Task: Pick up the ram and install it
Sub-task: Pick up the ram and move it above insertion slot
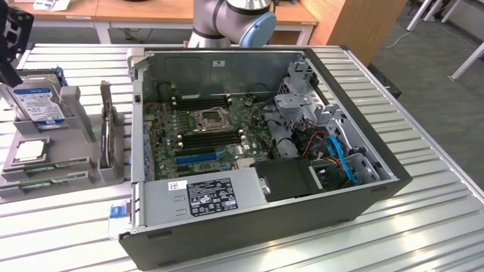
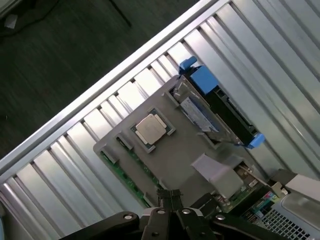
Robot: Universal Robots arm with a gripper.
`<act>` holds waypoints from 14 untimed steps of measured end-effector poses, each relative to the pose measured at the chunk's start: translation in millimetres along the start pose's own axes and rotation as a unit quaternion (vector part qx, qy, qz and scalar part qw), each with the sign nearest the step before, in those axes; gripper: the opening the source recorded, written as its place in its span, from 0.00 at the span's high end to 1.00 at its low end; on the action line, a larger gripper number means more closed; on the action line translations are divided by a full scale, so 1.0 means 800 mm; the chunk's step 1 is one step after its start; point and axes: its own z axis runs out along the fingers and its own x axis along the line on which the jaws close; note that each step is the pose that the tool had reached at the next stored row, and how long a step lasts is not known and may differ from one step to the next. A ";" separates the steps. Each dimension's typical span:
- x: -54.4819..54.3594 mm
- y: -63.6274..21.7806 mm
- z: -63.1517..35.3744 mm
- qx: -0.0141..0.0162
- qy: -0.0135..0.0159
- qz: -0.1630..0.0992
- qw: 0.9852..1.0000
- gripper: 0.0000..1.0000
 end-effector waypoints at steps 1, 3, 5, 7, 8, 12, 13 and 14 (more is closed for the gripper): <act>0.000 0.000 0.000 0.000 0.000 -0.009 1.000 0.90; 0.000 0.000 0.000 0.000 0.001 -0.028 1.000 0.90; 0.000 0.000 0.000 0.000 0.002 -0.045 0.999 0.90; 0.000 0.000 0.000 -0.001 0.003 -0.063 0.998 0.90; 0.000 0.000 0.000 -0.001 0.003 -0.072 0.997 0.90; 0.000 0.000 0.001 -0.001 0.005 -0.108 0.994 0.90; 0.000 0.000 0.001 -0.001 0.005 -0.117 0.993 0.90; 0.000 0.000 0.001 -0.001 0.005 -0.125 0.992 0.90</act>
